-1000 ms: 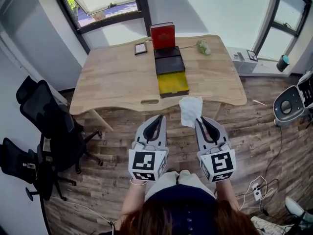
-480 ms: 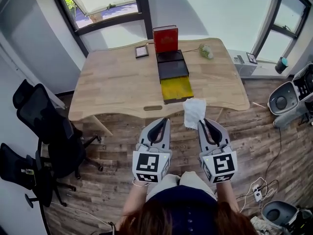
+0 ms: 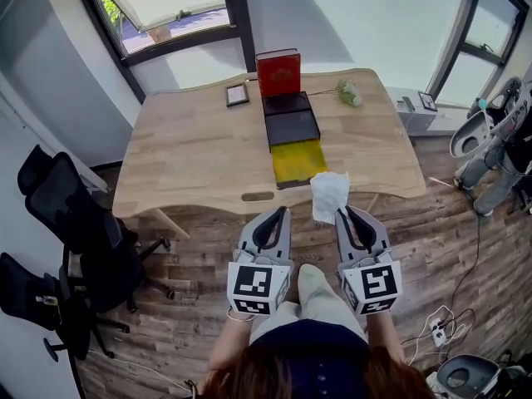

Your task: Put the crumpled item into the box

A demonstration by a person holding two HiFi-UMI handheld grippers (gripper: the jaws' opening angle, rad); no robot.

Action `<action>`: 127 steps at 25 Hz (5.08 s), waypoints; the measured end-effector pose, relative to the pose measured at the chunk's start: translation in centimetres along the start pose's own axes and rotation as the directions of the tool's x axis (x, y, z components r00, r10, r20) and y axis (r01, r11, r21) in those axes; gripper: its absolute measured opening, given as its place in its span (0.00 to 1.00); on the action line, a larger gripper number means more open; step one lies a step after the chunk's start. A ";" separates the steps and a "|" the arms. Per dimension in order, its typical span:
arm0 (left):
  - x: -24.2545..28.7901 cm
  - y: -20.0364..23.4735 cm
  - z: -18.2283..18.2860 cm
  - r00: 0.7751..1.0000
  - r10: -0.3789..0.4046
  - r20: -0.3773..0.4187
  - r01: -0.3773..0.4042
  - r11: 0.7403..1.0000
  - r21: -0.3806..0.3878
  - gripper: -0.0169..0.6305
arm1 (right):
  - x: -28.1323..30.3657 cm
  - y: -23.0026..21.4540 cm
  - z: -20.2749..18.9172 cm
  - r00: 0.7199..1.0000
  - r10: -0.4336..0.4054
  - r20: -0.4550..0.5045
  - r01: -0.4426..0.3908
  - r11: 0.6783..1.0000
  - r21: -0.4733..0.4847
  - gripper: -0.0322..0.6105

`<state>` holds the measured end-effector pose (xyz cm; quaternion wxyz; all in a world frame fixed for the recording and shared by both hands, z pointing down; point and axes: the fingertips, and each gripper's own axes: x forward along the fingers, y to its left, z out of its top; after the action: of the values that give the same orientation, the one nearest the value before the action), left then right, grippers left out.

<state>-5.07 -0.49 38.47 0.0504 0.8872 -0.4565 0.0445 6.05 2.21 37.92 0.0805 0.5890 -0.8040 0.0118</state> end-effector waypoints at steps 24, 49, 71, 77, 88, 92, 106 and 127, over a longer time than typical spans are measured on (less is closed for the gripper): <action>12.1 3.1 1.2 0.996 0.085 -0.010 -0.085 0.996 0.005 0.07 | 10.2 -6.8 -0.2 0.995 0.096 -0.015 -0.096 0.995 0.026 0.13; 15.2 8.5 0.9 0.987 0.158 -0.017 -0.159 0.987 -0.022 0.07 | 17.1 -6.8 -2.0 0.983 0.158 -0.092 -0.158 0.987 0.004 0.13; 19.7 12.8 0.9 0.996 0.084 -0.015 -0.084 0.996 -0.019 0.07 | 23.9 -6.4 -6.1 0.963 0.147 -0.228 -0.167 0.983 -0.074 0.13; 20.2 13.4 0.5 0.996 0.081 -0.023 -0.082 0.996 -0.022 0.07 | 25.2 -6.2 -8.1 0.950 0.158 -0.270 -0.189 0.978 -0.092 0.13; 20.4 15.2 0.1 0.994 0.105 -0.024 -0.106 0.994 -0.032 0.07 | 28.0 -5.6 -12.1 0.916 0.190 -0.354 -0.251 0.958 -0.137 0.13; 20.4 15.5 -0.2 0.993 0.111 -0.030 -0.112 0.993 -0.032 0.07 | 28.9 -5.6 -13.5 0.901 0.192 -0.389 -0.272 0.948 -0.162 0.13; 20.7 16.7 -0.6 0.991 0.128 -0.039 -0.130 0.991 -0.041 0.07 | 31.5 -4.7 -18.1 0.823 0.232 -0.519 -0.350 0.926 -0.141 0.14; 20.5 17.9 -1.5 0.987 0.146 -0.069 -0.150 0.987 -0.050 0.07 | 32.6 -5.2 -22.6 0.726 0.178 -0.664 -0.352 0.926 -0.137 0.15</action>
<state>-7.86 -27.21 43.35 0.0863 0.8472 -0.5202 0.0643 3.99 -27.63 64.52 0.4214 0.4122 -0.7987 0.1207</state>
